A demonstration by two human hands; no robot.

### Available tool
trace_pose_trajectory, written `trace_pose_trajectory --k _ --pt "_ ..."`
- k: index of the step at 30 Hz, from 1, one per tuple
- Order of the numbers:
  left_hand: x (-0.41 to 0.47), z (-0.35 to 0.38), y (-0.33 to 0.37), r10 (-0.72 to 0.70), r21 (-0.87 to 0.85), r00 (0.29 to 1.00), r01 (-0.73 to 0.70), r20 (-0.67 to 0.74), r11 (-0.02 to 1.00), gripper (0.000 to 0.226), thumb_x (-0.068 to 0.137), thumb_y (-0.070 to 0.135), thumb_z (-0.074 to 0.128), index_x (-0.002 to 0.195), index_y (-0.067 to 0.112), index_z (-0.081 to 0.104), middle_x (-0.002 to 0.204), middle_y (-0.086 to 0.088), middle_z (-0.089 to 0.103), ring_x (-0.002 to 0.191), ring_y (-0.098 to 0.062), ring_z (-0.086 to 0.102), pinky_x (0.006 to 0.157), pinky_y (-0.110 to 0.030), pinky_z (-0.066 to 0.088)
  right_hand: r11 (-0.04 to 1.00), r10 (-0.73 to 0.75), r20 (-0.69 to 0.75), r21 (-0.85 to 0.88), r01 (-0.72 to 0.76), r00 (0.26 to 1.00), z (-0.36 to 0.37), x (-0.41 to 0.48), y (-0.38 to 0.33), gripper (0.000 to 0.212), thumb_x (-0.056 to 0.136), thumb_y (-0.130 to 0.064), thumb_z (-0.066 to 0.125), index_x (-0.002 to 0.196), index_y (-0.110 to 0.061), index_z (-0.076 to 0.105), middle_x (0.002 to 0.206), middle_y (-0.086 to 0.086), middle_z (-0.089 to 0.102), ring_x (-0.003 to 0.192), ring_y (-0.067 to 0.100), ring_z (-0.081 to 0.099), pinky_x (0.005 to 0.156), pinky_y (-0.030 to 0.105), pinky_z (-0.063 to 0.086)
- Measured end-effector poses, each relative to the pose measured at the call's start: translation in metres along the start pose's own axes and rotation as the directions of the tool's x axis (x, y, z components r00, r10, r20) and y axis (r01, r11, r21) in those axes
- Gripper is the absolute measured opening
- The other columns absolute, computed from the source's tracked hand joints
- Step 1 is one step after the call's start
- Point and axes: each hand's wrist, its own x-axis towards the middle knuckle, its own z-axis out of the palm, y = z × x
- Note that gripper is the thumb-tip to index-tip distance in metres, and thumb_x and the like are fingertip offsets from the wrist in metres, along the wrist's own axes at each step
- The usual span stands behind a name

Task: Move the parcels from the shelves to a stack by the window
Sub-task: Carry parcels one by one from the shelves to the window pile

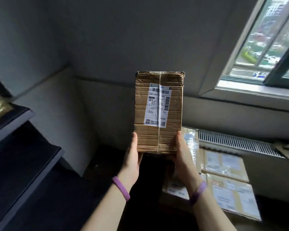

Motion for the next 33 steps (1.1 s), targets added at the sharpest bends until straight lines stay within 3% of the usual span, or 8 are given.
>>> trace_pose_trajectory --k 3,10,14,17,23,28,31,33 --pt "0.004 0.036 -0.017 -0.055 0.052 0.989 0.048 0.137 0.997 0.036 0.076 0.071 0.051 0.089 0.049 0.076 0.104 0.015 0.075 0.091 0.003 0.069 0.080 -0.024 0.046 0.998 0.038 -0.145 0.062 -0.029 0.989 -0.040 -0.002 -0.004 0.046 0.093 -0.065 0.044 0.119 -0.037 0.071 0.127 -0.003 0.069 0.122 0.015 0.063 0.101 0.035 0.049" --pt "0.001 0.116 -0.064 -0.150 0.150 0.949 0.111 0.279 0.982 0.048 0.086 0.067 0.048 0.105 0.032 0.076 0.112 0.004 0.074 0.098 -0.007 0.071 0.071 -0.019 0.056 0.997 0.046 -0.278 0.065 -0.029 0.959 -0.136 -0.016 -0.008 0.058 0.094 -0.065 0.041 0.132 -0.027 0.062 0.128 -0.001 0.069 0.123 0.017 0.062 0.110 0.046 0.042" --pt "-0.003 0.163 -0.090 -0.208 0.179 0.919 0.155 0.335 0.972 0.061 0.088 0.071 0.041 0.122 0.027 0.068 0.120 0.002 0.071 0.112 -0.015 0.067 0.096 -0.037 0.050 0.996 0.071 -0.316 0.079 -0.049 0.946 -0.194 -0.013 -0.011 0.058 0.093 -0.064 0.042 0.128 -0.024 0.065 0.126 0.001 0.071 0.120 0.019 0.064 0.109 0.047 0.043" --pt "-0.003 0.200 -0.112 -0.259 0.183 0.900 0.205 0.351 0.961 0.059 0.089 0.071 0.040 0.114 0.029 0.073 0.117 0.000 0.073 0.105 -0.013 0.070 0.077 -0.028 0.058 0.993 0.098 -0.304 0.086 -0.075 0.948 -0.237 -0.007 -0.015 0.058 0.094 -0.064 0.041 0.130 -0.024 0.064 0.127 0.002 0.070 0.121 0.020 0.064 0.109 0.047 0.043" --pt "0.002 0.251 -0.162 -0.341 0.203 0.898 0.292 0.279 0.935 0.062 0.091 0.069 0.039 0.124 0.025 0.066 0.119 -0.002 0.072 0.106 -0.016 0.070 0.072 -0.027 0.058 0.975 0.207 -0.316 0.148 -0.167 0.926 -0.306 0.001 0.000 0.056 0.096 -0.062 0.044 0.129 -0.021 0.064 0.126 0.005 0.070 0.121 0.024 0.064 0.109 0.049 0.044" --pt "0.006 0.255 -0.213 -0.400 0.228 0.908 0.366 0.126 0.902 0.059 0.088 0.071 0.042 0.128 0.032 0.062 0.120 0.006 0.071 0.115 -0.015 0.063 0.098 -0.036 0.048 0.937 0.344 -0.341 0.176 -0.301 0.875 -0.337 -0.008 0.034 0.043 0.100 -0.053 0.045 0.124 -0.025 0.067 0.114 -0.008 0.075 0.111 0.013 0.069 0.096 0.033 0.052" --pt "0.010 0.252 -0.239 -0.468 0.212 0.883 0.453 0.029 0.866 0.057 0.089 0.071 0.043 0.123 0.030 0.065 0.112 0.005 0.074 0.104 -0.015 0.064 0.102 -0.042 0.046 0.901 0.433 -0.328 0.185 -0.392 0.840 -0.349 -0.009 0.059 0.044 0.103 -0.049 0.040 0.134 -0.025 0.060 0.127 -0.006 0.069 0.121 0.012 0.063 0.108 0.036 0.046" --pt "0.014 0.251 -0.252 -0.509 0.181 0.860 0.505 -0.027 0.844 0.058 0.090 0.069 0.044 0.127 0.029 0.062 0.116 0.004 0.072 0.112 -0.017 0.062 0.107 -0.044 0.041 0.875 0.483 -0.304 0.187 -0.446 0.821 -0.353 -0.007 0.074 0.040 0.103 -0.050 0.037 0.126 -0.030 0.063 0.129 -0.008 0.068 0.121 0.009 0.062 0.104 0.031 0.047"
